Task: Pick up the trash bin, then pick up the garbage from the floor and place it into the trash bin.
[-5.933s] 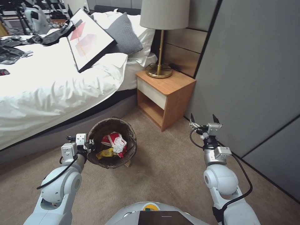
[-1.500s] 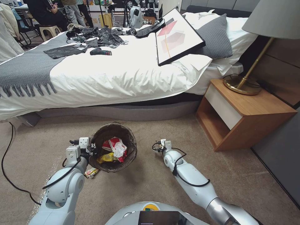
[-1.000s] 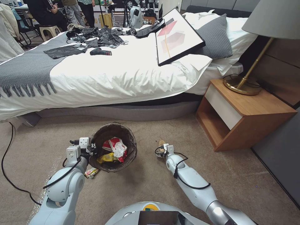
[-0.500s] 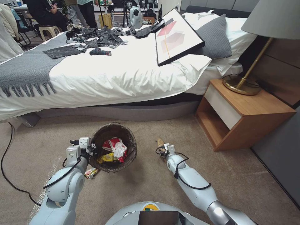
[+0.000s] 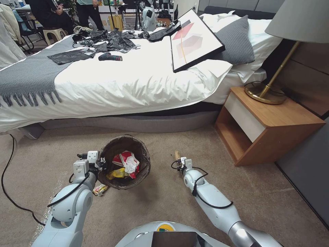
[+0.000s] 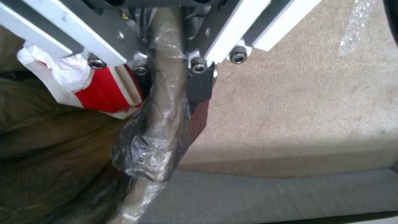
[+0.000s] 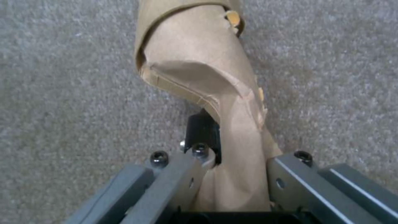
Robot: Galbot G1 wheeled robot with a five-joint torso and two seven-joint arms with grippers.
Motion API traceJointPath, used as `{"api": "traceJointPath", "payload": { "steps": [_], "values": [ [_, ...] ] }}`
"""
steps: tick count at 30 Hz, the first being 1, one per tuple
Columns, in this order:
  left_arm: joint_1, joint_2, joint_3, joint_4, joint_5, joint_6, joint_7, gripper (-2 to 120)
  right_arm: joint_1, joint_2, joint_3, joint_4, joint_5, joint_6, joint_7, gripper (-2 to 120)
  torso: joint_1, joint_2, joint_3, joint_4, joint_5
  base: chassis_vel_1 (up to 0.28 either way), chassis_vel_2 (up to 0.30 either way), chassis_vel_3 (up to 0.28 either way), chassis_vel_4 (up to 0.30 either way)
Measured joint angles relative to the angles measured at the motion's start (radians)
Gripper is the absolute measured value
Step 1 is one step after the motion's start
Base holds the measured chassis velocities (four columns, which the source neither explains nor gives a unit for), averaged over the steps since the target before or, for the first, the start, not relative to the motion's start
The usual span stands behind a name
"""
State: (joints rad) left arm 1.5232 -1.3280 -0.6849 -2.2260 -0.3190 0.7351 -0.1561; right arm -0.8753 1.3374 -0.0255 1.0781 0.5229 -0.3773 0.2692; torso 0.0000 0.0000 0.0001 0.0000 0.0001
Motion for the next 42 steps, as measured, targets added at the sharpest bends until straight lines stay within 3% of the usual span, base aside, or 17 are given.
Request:
{"api": "traceJointPath", "payload": {
  "steps": [11,15,18,19,21,22,24,26,27,32,42],
  "values": [
    [0.004,0.003,0.002,-0.028,-0.016,0.0,-0.012,0,-0.02,-0.023,0.021,0.078,0.028,-0.005,0.0,0,0.0,0.0,0.0,0.0001,0.0002,0.0,0.0,0.0,0.0],
    [0.007,0.005,-0.002,-0.042,-0.018,0.0,-0.019,0,-0.047,-0.066,0.044,0.213,0.079,-0.039,0.026,0,0.0,0.0,0.0,-0.0002,0.0,0.0,0.0,0.0,0.0],
    [0.012,0.008,-0.008,-0.053,-0.016,0.0,-0.018,0,-0.08,-0.142,0.076,0.393,0.183,-0.111,0.099,0,0.0,0.0,0.0,-0.0001,0.0001,0.0,0.0,0.0,0.0],
    [0.012,0.008,-0.008,-0.053,-0.016,0.0,-0.018,0,-0.08,-0.142,0.076,0.393,0.183,-0.111,0.099,0,0.0,0.0,0.0,-0.0001,0.0001,0.0,0.0,0.0,0.0],
    [0.012,0.011,-0.012,-0.054,-0.013,0.0,-0.015,0,-0.105,-0.223,0.117,0.563,0.238,-0.153,0.138,0,0.0,0.0,0.0,-0.0002,-0.0003,0.0,0.0,0.0,0.0],
    [0.012,0.011,-0.012,-0.054,-0.013,0.0,-0.015,0,-0.105,-0.223,0.117,0.563,0.238,-0.153,0.138,0,0.0,0.0,0.0,-0.0002,-0.0003,0.0,0.0,0.0,0.0],
    [0.011,0.011,-0.013,-0.054,-0.01,0.0,-0.011,0,-0.127,-0.274,0.156,0.708,0.299,-0.173,0.164,0,0.0,0.0,0.0,-0.0002,-0.0002,0.0,0.0,0.0,0.0],
    [0.011,0.011,-0.013,-0.054,-0.01,0.0,-0.011,0,-0.131,-0.282,0.164,0.732,0.308,-0.176,0.167,0,0.0,0.0,0.0,-0.0002,-0.0001,0.0,0.0,0.0,0.0],
    [0.011,0.011,-0.011,-0.054,-0.006,0.0,-0.01,0,-0.142,-0.307,0.188,0.812,0.343,-0.186,0.176,0,0.0,0.0,0.0,-0.0002,0.0001,0.0,0.0,0.0,0.0],
    [0.01,0.01,-0.008,-0.053,-0.005,0.0,-0.009,0,-0.149,-0.353,0.216,0.952,0.421,-0.208,0.203,0,0.0,0.0,0.0,-0.0003,-0.0001,0.0,0.0,0.0,0.0],
    [0.007,0.009,-0.005,-0.05,-0.003,0.0,-0.01,0,-0.114,-0.407,0.221,1.111,0.532,-0.237,0.232,0,0.0,0.0,0.0,0.0001,-0.0002,0.0,0.0,0.0,0.0]
  ]
}}
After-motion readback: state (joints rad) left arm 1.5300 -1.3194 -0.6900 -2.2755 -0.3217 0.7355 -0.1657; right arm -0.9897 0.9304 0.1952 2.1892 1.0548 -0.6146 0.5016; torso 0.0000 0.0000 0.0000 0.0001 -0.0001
